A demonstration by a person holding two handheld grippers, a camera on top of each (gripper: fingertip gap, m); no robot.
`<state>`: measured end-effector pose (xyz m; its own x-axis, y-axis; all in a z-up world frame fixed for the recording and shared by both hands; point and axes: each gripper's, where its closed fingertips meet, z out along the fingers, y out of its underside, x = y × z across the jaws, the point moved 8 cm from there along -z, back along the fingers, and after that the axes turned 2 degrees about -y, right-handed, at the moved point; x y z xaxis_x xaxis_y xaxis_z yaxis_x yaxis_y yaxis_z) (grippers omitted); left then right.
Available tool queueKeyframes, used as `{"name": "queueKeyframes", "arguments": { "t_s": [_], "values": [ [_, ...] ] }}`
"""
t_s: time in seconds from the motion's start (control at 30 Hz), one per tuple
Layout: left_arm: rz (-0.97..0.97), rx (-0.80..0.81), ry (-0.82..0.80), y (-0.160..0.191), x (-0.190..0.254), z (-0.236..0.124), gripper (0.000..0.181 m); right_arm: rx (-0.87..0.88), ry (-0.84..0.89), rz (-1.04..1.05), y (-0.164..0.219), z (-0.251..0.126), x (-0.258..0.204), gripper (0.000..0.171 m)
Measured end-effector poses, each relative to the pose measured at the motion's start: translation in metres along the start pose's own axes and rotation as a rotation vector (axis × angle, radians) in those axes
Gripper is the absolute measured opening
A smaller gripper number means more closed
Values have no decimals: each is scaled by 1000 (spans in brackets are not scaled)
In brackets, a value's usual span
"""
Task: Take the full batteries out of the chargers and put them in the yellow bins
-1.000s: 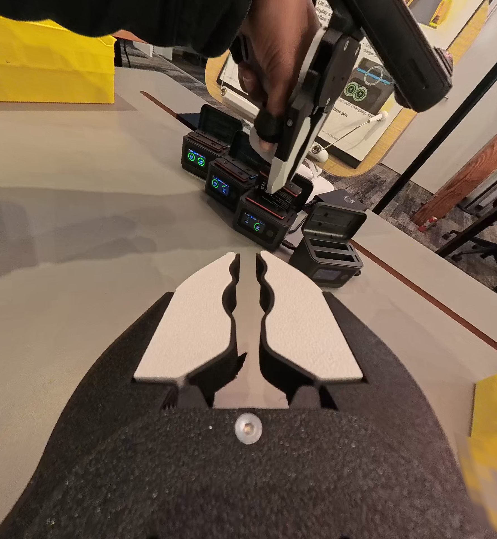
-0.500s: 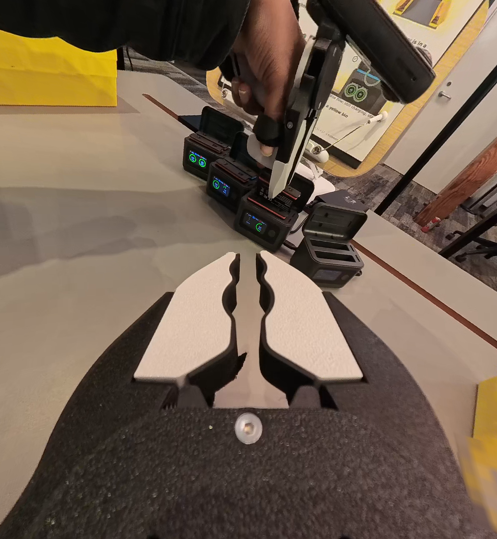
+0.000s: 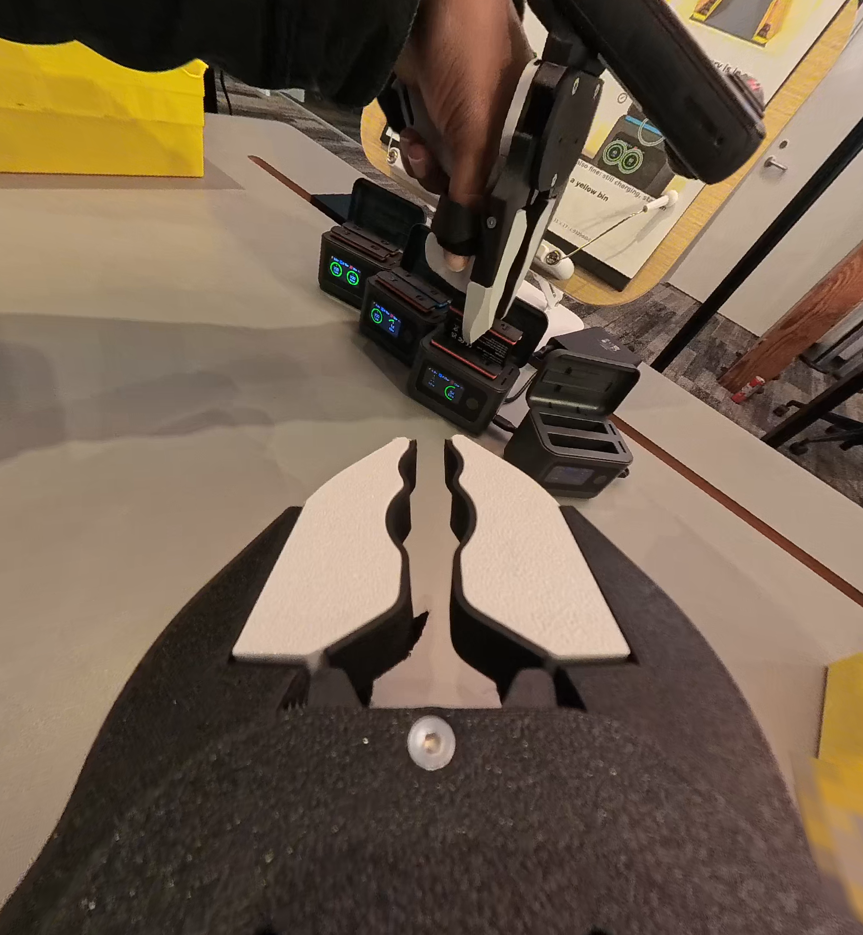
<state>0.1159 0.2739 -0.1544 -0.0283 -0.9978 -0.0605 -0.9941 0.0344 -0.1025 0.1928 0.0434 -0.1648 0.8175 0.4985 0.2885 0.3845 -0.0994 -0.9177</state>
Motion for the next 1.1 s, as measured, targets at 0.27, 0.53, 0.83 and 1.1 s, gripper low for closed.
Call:
{"name": "queueKeyframes", "arguments": {
  "t_s": [0.27, 0.53, 0.83, 1.1],
  "values": [
    [35, 6, -84, -2, 2, -9, 19, -3, 0, 0, 1, 0, 0, 10],
    [57, 4, -182, -3, 4, -2, 1, -2, 1, 0, 0, -1, 1, 10],
    [54, -16, -180, -2, 3, 7, 0, -1, 0, 1, 1, -1, 1, 10],
    [74, -150, -173, -12, 3, 8, 0, -2, -7, 7, 1, 0, 0, 10]
  ]
}}
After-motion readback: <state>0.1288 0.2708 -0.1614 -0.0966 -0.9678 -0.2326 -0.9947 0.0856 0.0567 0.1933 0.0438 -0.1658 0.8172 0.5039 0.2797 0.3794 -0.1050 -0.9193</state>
